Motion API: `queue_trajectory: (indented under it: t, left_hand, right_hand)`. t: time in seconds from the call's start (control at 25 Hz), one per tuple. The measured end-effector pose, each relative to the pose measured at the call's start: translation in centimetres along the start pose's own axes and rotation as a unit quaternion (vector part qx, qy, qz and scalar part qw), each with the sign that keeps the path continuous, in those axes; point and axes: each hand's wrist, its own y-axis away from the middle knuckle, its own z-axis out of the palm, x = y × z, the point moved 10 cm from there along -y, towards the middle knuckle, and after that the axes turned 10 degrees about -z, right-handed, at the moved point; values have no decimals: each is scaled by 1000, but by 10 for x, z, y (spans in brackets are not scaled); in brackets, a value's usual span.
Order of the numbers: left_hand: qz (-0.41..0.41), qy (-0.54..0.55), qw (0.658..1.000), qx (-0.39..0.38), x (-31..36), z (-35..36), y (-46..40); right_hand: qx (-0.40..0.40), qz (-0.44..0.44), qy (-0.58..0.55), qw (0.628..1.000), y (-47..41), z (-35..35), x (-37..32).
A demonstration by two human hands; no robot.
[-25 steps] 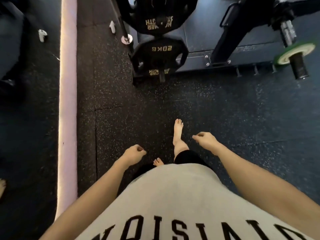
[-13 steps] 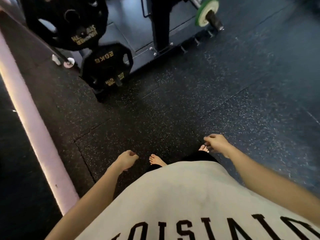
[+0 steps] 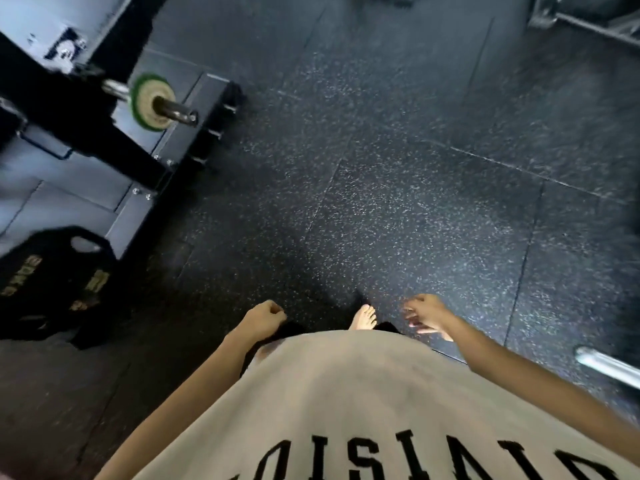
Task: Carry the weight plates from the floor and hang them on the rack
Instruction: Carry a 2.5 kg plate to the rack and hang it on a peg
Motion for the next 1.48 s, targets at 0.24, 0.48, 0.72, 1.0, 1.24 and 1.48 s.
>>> queue_trajectory:
  t: [0.24, 0.48, 0.72, 1.0, 1.24, 1.48]
  left_hand:
    - [13, -89, 996, 14, 113, -16, -27]
    - [8, -133, 991, -12, 231, -33, -94]
    - [79, -185, 979, -32, 413, -91, -146]
    - [86, -66, 994, 5, 585, -216, -219]
    - [15, -34, 999, -15, 631, -281, -277]
    - [-125, 274, 952, 55, 621, -412, -335]
  right_hand:
    - [32, -4, -71, 997, -50, -97, -9]
    - [14, 42, -76, 996, -92, -159, -24]
    - [105, 65, -88, 988, -165, -295, -108]
    - [108, 32, -79, 990, -270, -384, -283]
    - [41, 13, 35, 998, -398, -421, -448]
    - [-11, 10, 101, 995, -509, -458, -663]
